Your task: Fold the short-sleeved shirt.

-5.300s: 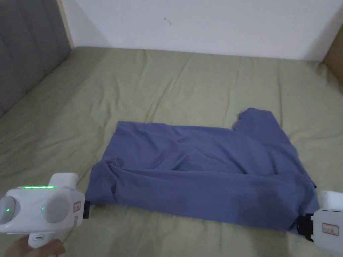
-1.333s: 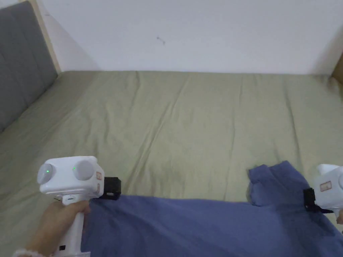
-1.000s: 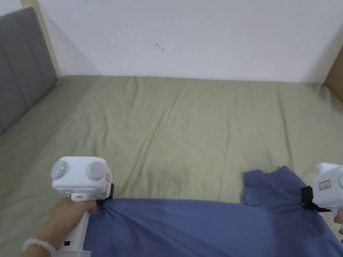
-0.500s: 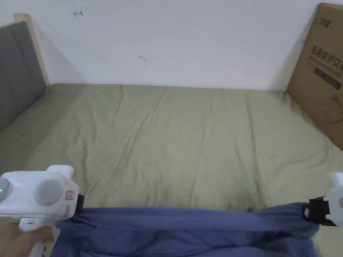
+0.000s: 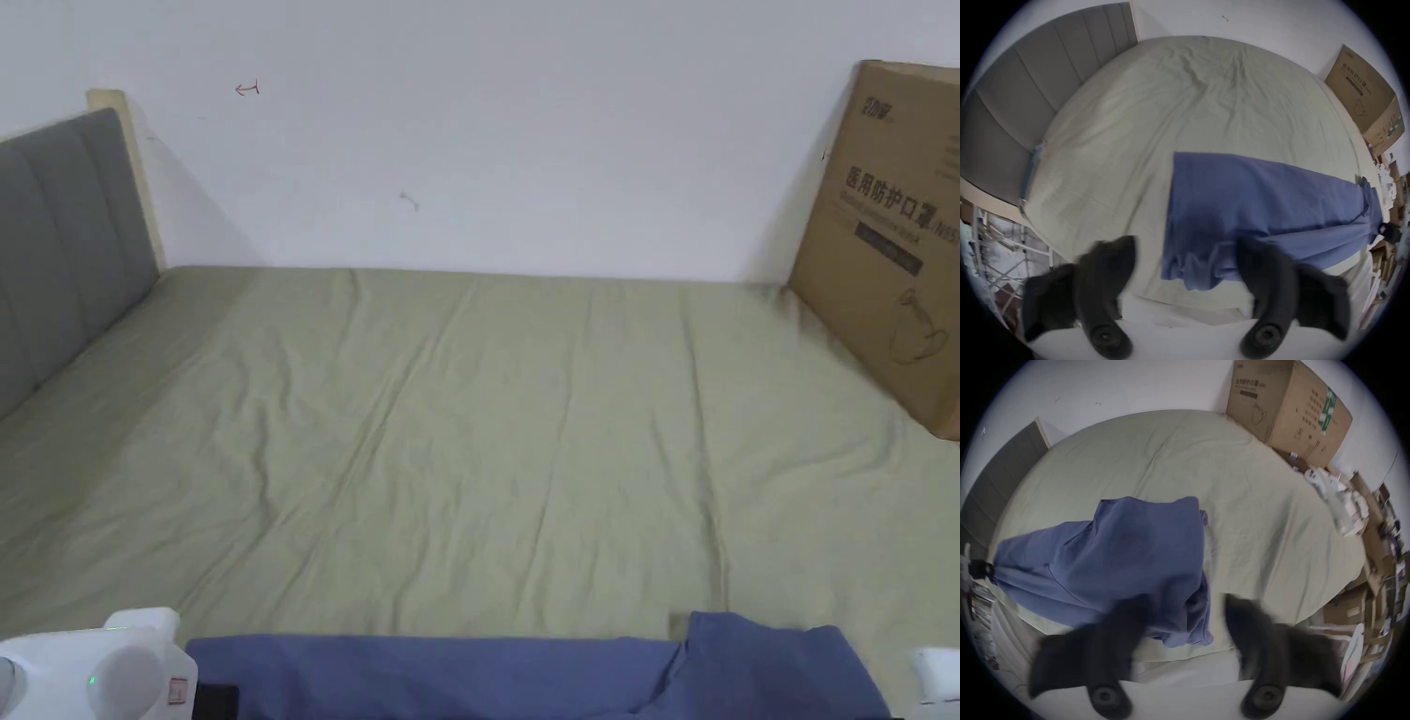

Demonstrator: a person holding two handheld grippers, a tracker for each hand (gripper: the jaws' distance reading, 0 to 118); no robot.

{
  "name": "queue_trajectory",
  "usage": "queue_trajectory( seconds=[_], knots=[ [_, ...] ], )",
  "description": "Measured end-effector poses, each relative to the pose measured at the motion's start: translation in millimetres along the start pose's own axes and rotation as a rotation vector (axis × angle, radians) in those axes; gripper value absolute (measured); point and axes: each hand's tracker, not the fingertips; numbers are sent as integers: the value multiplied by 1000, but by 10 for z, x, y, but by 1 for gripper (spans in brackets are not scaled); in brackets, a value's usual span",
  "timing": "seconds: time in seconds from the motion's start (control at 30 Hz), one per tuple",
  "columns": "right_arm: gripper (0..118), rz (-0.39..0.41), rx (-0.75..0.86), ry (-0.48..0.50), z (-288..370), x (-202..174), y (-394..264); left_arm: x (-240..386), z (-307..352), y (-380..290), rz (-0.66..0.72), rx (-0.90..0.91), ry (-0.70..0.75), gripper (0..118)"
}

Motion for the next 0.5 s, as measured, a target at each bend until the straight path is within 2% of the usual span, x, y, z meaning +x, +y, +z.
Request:
queue_trajectory(
  seconds=[0.03, 0.07, 0.2, 0.23, 0.27, 0.3, 0.33, 0.37, 0.43, 0.5],
  knots=[
    [87, 20, 18, -10, 69, -46, 32, 5, 62, 17, -7, 31, 17, 101],
    [94, 33, 66, 29, 172, -97, 79, 8, 146, 41, -8, 66, 16, 106],
    [92, 38, 172, 107, 447, -364, 278, 123, 368, 185, 46, 117, -65, 99],
    [87, 43, 198, 129, 504, -468, 320, 170, 399, 206, 45, 128, -97, 91],
    [74, 51, 230, 139, 545, -588, 347, 258, 439, 235, 30, 137, -121, 74],
    [38, 54, 252, 143, 557, -688, 358, 305, 443, 238, 25, 138, -120, 39],
    [9, 49, 251, 155, 487, -763, 395, 374, 414, 243, 13, 132, -124, 12],
    [5, 46, 242, 175, 442, -857, 400, 438, 371, 236, 1, 130, -125, 3],
    [1, 40, 222, 222, 369, -1027, 383, 518, 296, 220, -7, 114, -123, 1],
    [1, 31, 229, 218, 295, -1183, 343, 526, 240, 176, -16, 90, -146, 0]
  ],
)
